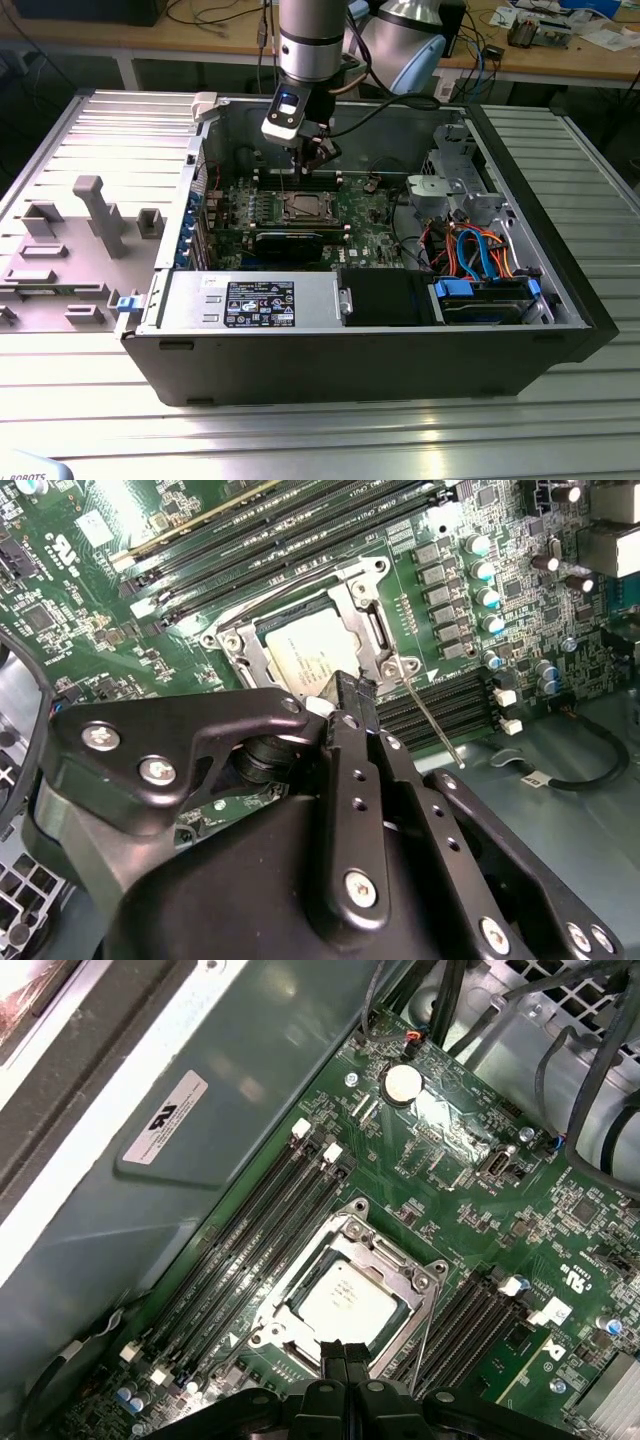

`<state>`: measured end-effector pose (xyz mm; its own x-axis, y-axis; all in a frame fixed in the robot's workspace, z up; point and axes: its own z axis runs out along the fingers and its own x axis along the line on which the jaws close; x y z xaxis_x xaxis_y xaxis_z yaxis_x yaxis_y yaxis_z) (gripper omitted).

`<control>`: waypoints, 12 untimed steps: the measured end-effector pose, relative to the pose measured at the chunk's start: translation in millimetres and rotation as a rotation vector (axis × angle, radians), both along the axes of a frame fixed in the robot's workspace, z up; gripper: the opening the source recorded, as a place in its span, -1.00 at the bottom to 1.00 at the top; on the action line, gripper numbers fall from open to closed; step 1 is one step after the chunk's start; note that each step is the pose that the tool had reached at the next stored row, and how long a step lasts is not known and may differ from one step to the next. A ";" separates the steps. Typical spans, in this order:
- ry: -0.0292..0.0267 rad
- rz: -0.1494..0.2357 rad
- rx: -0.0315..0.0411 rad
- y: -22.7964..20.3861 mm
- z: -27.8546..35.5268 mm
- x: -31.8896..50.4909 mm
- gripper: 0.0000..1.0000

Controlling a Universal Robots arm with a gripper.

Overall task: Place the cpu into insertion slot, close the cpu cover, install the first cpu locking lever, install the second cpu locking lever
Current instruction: 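Install the first cpu locking lever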

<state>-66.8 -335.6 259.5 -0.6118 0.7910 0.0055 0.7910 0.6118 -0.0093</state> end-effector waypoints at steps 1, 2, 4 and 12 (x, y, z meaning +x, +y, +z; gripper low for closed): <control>0.0000 0.000 0.0000 -0.1 0.0 0.0 -0.79; 0.0000 0.000 0.0000 -0.1 0.0 0.0 -0.79; -0.0002 0.001 -0.0001 -0.1 0.0 0.0 -0.79; -0.0064 0.008 0.0001 -0.1 -0.1 0.0 -0.79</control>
